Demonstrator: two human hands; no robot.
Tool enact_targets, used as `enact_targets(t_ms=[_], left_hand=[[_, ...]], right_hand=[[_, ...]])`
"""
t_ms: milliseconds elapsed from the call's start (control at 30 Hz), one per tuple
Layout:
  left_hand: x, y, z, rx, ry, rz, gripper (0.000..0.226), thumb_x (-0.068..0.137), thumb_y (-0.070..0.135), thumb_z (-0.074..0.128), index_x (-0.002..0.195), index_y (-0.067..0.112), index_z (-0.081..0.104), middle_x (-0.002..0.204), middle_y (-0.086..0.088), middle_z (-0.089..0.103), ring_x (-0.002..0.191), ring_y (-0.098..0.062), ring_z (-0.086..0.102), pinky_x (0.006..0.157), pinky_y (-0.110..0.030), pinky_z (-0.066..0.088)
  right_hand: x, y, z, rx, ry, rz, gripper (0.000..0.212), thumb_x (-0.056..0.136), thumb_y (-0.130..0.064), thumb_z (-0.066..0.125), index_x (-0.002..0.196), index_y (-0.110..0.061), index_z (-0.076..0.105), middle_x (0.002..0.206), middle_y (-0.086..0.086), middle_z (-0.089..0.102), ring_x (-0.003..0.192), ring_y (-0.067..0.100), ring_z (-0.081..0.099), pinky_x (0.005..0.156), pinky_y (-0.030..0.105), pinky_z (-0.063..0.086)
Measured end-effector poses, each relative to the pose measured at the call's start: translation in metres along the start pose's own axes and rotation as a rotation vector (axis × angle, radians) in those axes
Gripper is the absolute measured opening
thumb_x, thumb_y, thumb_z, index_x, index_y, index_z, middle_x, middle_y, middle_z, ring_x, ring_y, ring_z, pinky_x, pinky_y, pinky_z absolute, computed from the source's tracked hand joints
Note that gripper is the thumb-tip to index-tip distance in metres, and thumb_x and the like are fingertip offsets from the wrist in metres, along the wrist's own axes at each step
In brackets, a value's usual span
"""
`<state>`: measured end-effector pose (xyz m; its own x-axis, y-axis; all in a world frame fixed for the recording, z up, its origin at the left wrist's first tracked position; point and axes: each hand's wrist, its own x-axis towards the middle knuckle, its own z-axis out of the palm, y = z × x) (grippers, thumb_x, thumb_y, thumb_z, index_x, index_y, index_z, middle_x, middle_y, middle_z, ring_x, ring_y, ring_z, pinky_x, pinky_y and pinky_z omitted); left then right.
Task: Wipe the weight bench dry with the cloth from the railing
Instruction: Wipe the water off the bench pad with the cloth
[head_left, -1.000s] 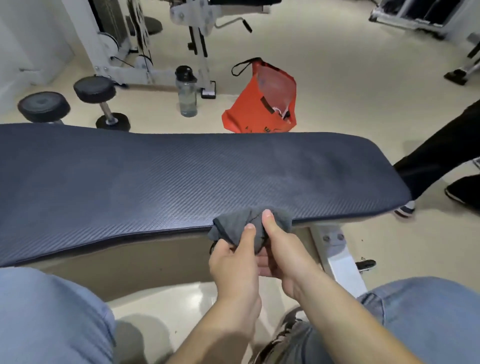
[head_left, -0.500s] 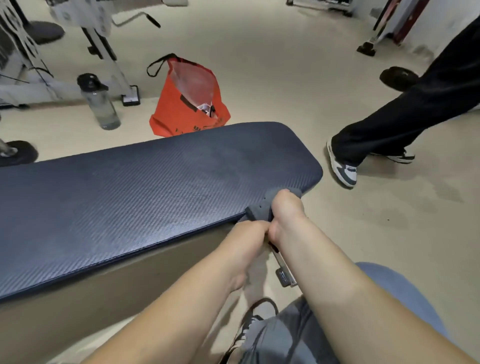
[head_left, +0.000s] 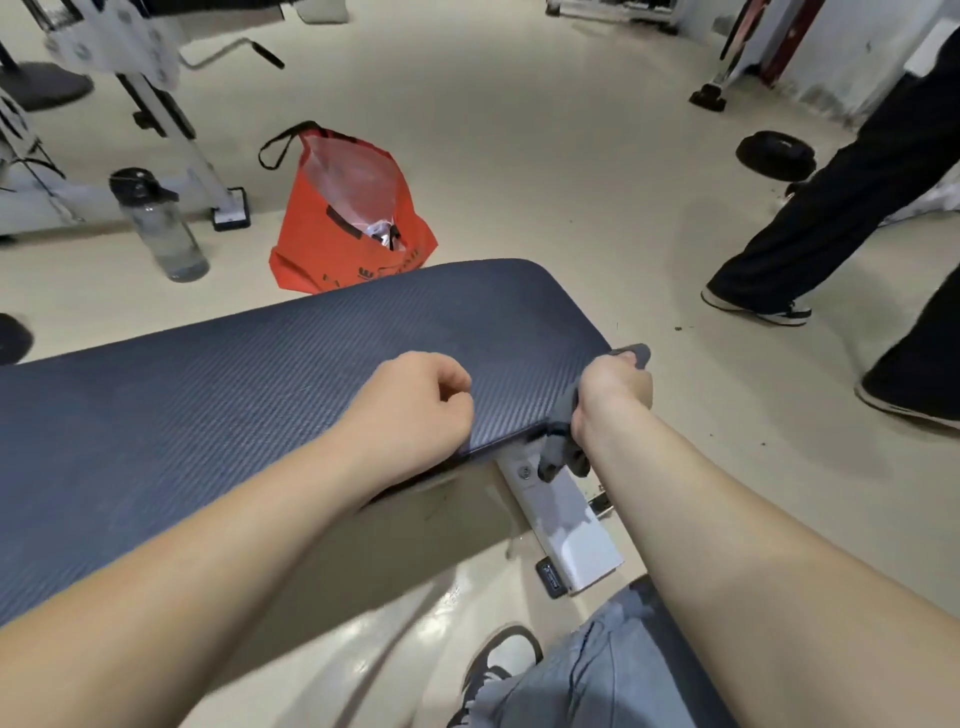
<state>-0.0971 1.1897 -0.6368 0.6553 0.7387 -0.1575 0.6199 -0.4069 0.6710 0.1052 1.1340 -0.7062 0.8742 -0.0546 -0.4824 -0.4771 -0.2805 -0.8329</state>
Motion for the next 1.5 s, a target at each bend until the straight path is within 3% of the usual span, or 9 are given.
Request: enact_targets(t_ms=[167, 333, 600, 767, 933, 1000, 1100, 1300, 1500], left_hand=[[0.039, -0.012, -0.009, 0.437, -0.022, 0.139, 0.035, 0.086, 0.024, 0.053, 0.115, 0.030, 0.071, 0.122, -0.001, 0.058, 0.115, -0.029, 0.054, 0.096, -0.045, 0.050], [0.073, -0.014, -0.006, 0.594, 0.064, 0.120, 0.032, 0.086, 0.034, 0.049, 0.115, 0.033, 0.061, 0.120, 0.001, 0.055, 0.111, -0.027, 0.049, 0.086, -0.042, 0.048], [0.088, -0.028, -0.002, 0.345, 0.116, 0.061, 0.030, 0.081, 0.034, 0.052, 0.109, 0.040, 0.060, 0.122, 0.020, 0.050, 0.113, -0.014, 0.049, 0.088, -0.033, 0.046], [0.091, -0.036, -0.004, 0.278, 0.103, 0.092, 0.032, 0.080, 0.035, 0.054, 0.111, 0.041, 0.063, 0.124, 0.023, 0.050, 0.112, -0.011, 0.050, 0.096, -0.032, 0.048], [0.085, -0.053, -0.018, 0.127, 0.070, 0.189, 0.023, 0.087, 0.030, 0.062, 0.107, 0.035, 0.072, 0.134, 0.024, 0.055, 0.123, 0.000, 0.051, 0.107, -0.023, 0.040], [0.071, -0.066, -0.031, 0.005, 0.061, 0.209, 0.018, 0.088, 0.027, 0.064, 0.102, 0.032, 0.075, 0.131, 0.022, 0.058, 0.124, 0.007, 0.052, 0.108, -0.021, 0.039], [0.040, -0.099, -0.059, 0.048, 0.184, 0.230, 0.019, 0.085, 0.027, 0.061, 0.097, 0.031, 0.075, 0.122, 0.018, 0.061, 0.117, -0.001, 0.059, 0.102, -0.029, 0.048], [-0.015, -0.170, -0.137, 0.285, 0.363, -0.049, 0.020, 0.087, 0.018, 0.066, 0.102, 0.026, 0.076, 0.105, 0.015, 0.067, 0.100, -0.014, 0.065, 0.083, -0.031, 0.051], [-0.063, -0.224, -0.185, 0.343, 0.318, -0.248, 0.030, 0.089, 0.023, 0.056, 0.113, 0.031, 0.071, 0.112, 0.014, 0.062, 0.107, -0.013, 0.058, 0.089, -0.034, 0.051]], right_hand=[[0.033, -0.025, 0.001, -0.446, -0.112, -0.279, 0.054, 0.099, -0.047, 0.034, 0.129, -0.010, 0.060, 0.133, 0.018, 0.063, 0.124, 0.045, 0.057, 0.110, 0.049, 0.043], [0.060, -0.060, 0.030, -0.724, -0.345, -0.472, 0.050, 0.102, -0.048, 0.034, 0.123, -0.013, 0.064, 0.127, 0.016, 0.067, 0.119, 0.040, 0.060, 0.097, 0.040, 0.045], [0.066, -0.099, 0.111, -0.915, -0.433, -0.619, 0.041, 0.103, -0.050, 0.027, 0.111, -0.024, 0.058, 0.124, 0.010, 0.065, 0.110, 0.035, 0.057, 0.087, 0.037, 0.039], [0.044, -0.116, 0.152, -1.151, -0.482, -0.646, 0.038, 0.088, -0.045, 0.036, 0.114, -0.029, 0.059, 0.118, 0.006, 0.062, 0.121, 0.035, 0.058, 0.098, 0.041, 0.044], [0.013, -0.114, 0.172, -1.291, -0.618, -0.808, 0.051, 0.093, -0.051, 0.036, 0.129, -0.029, 0.063, 0.144, 0.006, 0.061, 0.135, 0.035, 0.053, 0.116, 0.047, 0.036], [-0.005, -0.107, 0.176, -1.324, -0.631, -0.902, 0.044, 0.099, -0.050, 0.033, 0.123, -0.031, 0.063, 0.145, 0.006, 0.061, 0.138, 0.033, 0.051, 0.117, 0.046, 0.032], [-0.040, -0.091, 0.191, -1.356, -0.701, -1.017, 0.047, 0.101, -0.051, 0.032, 0.132, -0.032, 0.061, 0.149, 0.007, 0.059, 0.139, 0.032, 0.049, 0.113, 0.047, 0.030], [-0.147, -0.038, 0.233, -1.342, -0.899, -1.186, 0.046, 0.101, -0.050, 0.030, 0.125, -0.032, 0.065, 0.139, 0.006, 0.064, 0.132, 0.032, 0.052, 0.108, 0.048, 0.032], [-0.244, 0.011, 0.271, -1.354, -0.958, -1.288, 0.034, 0.102, -0.047, 0.028, 0.103, -0.030, 0.058, 0.131, 0.007, 0.068, 0.126, 0.032, 0.056, 0.092, 0.044, 0.031]])
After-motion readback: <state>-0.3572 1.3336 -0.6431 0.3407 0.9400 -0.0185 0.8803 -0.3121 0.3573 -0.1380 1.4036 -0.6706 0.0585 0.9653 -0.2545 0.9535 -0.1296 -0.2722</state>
